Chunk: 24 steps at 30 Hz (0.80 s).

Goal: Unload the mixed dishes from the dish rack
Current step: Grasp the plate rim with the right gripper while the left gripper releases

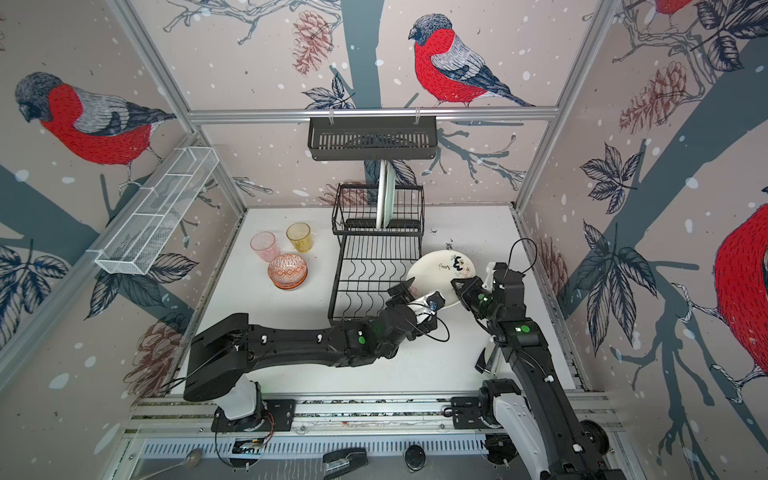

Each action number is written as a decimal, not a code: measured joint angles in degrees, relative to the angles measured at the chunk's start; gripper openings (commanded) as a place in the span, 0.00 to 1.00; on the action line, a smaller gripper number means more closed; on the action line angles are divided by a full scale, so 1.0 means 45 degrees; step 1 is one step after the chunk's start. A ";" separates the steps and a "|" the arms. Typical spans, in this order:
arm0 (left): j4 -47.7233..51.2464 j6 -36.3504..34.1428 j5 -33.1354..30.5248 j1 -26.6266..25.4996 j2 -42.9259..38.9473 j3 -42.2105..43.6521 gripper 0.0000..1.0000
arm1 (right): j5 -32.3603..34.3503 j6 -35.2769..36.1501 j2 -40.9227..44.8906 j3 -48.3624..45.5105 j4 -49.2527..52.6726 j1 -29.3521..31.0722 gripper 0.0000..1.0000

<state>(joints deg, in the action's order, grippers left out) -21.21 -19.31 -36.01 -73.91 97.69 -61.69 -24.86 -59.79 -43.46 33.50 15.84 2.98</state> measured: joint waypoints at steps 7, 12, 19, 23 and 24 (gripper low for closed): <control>-0.0092 0.0287 0.0306 0.0136 -0.0641 0.0670 0.98 | -0.0340 0.0588 -0.0165 -0.0044 0.0136 -0.1685 0.00; -0.0228 0.0486 0.0612 0.0427 -0.1472 0.1695 0.98 | -0.0801 0.1054 -0.0636 0.0146 0.0155 -0.3274 0.00; -0.0291 0.0695 0.0670 0.0704 -0.2691 0.2662 0.98 | -0.1350 0.1685 -0.1486 0.0170 0.0121 -0.4600 0.00; -0.0311 0.0967 0.0651 0.0894 -0.3249 0.3220 0.98 | -0.1394 0.2059 -0.1957 0.0432 0.0087 -0.5382 0.00; -0.0330 0.1005 0.0641 0.0937 -0.3376 0.3400 0.98 | -0.1399 0.2181 -0.2079 0.0491 0.0053 -0.5566 0.00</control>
<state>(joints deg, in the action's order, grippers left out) -22.70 -14.79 -33.12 -69.69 82.50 -46.39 -31.16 -49.98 -52.82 35.70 16.08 -22.06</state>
